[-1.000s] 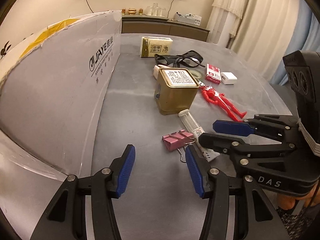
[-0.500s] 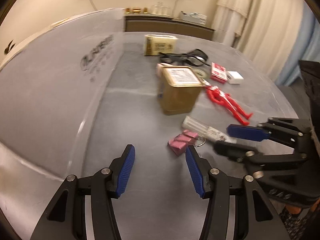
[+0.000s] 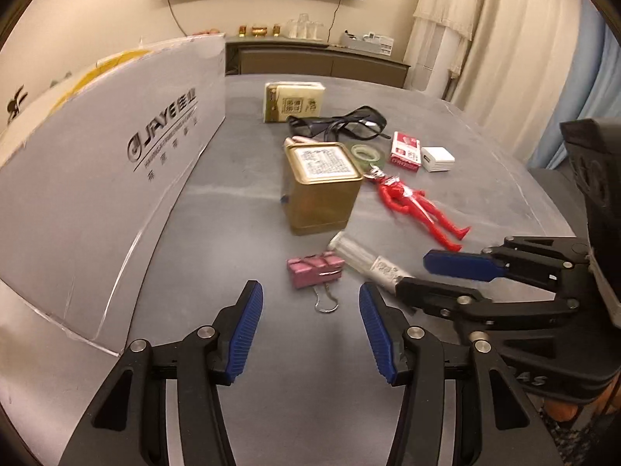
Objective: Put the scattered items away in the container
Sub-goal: 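Grasp the pink binder clip with the left tool while the right tool grasps the white glue tube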
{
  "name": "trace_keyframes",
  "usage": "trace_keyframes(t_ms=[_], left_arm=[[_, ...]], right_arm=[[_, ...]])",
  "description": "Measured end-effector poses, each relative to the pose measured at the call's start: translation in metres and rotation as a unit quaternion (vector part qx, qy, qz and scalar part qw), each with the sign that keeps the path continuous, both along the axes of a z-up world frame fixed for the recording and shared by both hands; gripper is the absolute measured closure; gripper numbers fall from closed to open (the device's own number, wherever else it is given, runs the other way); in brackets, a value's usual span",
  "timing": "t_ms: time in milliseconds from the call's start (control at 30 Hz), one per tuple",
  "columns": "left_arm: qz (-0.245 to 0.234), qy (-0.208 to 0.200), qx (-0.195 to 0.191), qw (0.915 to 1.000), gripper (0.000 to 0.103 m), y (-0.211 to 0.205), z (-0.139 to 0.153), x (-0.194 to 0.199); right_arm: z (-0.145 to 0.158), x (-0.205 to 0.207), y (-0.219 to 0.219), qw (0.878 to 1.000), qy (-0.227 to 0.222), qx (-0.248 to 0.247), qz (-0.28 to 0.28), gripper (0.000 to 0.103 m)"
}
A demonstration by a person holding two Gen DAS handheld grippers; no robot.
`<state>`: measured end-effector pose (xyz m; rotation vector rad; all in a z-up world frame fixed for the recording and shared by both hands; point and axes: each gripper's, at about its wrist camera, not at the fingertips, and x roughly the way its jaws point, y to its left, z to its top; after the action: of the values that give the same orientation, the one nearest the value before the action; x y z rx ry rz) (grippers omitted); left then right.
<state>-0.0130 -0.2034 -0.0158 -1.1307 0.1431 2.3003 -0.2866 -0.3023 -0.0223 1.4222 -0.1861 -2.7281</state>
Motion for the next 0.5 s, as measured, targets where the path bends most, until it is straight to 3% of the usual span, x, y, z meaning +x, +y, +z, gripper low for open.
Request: trace_keyframes(t_ms=[67, 100, 300, 500], left_arm=[[0.002, -0.015, 0.009, 0.9998, 0.047, 0.001, -0.002, -0.004], [0.003, -0.020, 0.009, 0.9997, 0.047, 0.003, -0.005, -0.007], [0.044, -0.026, -0.006, 0.9987, 0.047, 0.000, -0.013, -0.022], [0.020, -0.022, 0.001, 0.9995, 0.046, 0.006, -0.012, -0.014]], right_arm=[[-0.032, -0.023, 0.054, 1.000, -0.008, 0.000, 0.003, 0.076], [-0.032, -0.019, 0.056, 1.000, -0.010, 0.007, 0.001, 0.077], [-0.018, 0.042, 0.101, 1.000, -0.007, 0.010, 0.008, 0.076], [-0.002, 0.108, 0.149, 0.999, 0.008, 0.020, 0.043, 0.074]])
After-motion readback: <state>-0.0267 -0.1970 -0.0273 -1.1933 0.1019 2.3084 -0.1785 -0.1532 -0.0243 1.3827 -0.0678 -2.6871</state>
